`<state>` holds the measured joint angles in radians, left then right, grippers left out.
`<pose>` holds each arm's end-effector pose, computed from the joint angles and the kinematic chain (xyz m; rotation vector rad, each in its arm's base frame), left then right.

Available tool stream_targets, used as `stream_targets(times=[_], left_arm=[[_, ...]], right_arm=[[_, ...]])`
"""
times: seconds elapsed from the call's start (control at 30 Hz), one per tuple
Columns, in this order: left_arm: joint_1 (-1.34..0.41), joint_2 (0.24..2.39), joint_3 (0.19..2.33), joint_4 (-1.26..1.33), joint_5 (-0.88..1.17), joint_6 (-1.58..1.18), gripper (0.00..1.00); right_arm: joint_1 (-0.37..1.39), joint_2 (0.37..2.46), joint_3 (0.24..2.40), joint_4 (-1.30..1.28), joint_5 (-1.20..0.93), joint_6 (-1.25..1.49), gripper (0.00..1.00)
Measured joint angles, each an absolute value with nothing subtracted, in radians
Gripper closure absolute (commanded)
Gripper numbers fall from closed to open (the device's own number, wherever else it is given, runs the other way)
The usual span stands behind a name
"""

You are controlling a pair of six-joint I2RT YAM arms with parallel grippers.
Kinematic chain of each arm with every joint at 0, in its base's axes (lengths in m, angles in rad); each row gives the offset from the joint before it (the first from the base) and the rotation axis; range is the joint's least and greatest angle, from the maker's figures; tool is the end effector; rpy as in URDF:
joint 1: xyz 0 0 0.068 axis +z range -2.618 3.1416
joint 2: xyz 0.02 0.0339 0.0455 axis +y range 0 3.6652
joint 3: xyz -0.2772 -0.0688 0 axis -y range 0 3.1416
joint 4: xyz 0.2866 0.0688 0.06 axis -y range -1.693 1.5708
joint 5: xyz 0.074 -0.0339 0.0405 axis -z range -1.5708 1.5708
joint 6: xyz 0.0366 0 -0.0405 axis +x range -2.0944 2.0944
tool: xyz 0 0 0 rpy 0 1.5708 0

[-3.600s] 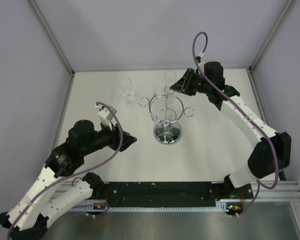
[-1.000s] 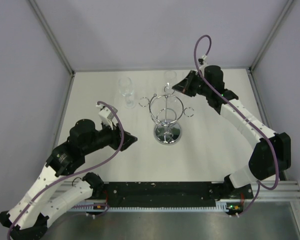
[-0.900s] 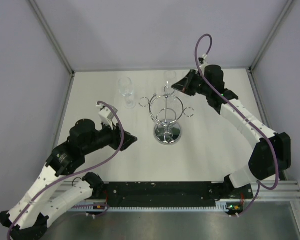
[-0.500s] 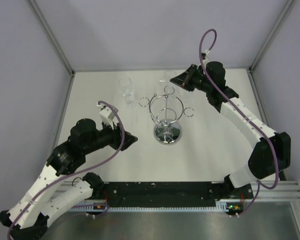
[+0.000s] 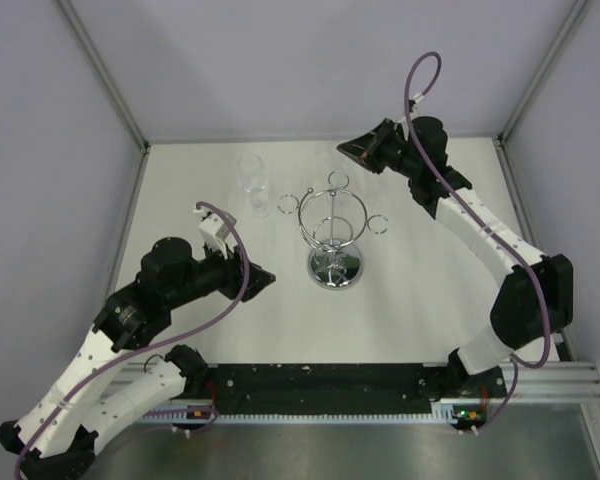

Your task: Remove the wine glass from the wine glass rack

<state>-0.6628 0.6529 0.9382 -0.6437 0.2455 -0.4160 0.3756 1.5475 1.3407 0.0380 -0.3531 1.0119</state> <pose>0.1210 -0.1058 0.3817 0.4226 1.9950 -0.9386 0.3797 0.1633 0.3723 0.3228 1.8952 1.2867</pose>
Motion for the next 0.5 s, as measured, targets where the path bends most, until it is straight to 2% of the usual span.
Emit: stream_targets(times=[0.5], left_arm=[[-0.663, 0.650, 0.938, -0.644, 0.245, -0.416, 0.47]], right_arm=[[0.376, 1.650, 1.449, 0.152, -0.422, 1.189, 1.00]])
